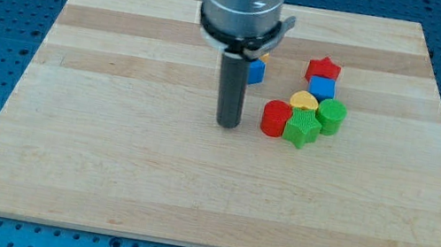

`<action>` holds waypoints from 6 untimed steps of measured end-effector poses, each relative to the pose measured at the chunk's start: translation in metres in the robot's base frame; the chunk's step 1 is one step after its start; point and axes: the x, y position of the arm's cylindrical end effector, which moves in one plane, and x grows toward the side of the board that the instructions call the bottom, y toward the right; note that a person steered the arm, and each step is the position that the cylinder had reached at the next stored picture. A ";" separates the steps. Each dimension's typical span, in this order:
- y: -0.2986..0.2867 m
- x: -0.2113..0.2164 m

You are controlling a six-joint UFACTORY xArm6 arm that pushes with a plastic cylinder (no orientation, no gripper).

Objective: Push the blue triangle and yellow hexagon slightly to the top side of the board

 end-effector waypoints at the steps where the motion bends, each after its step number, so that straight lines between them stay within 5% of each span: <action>1: 0.002 -0.013; 4: 0.029 -0.117; 6: 0.089 -0.139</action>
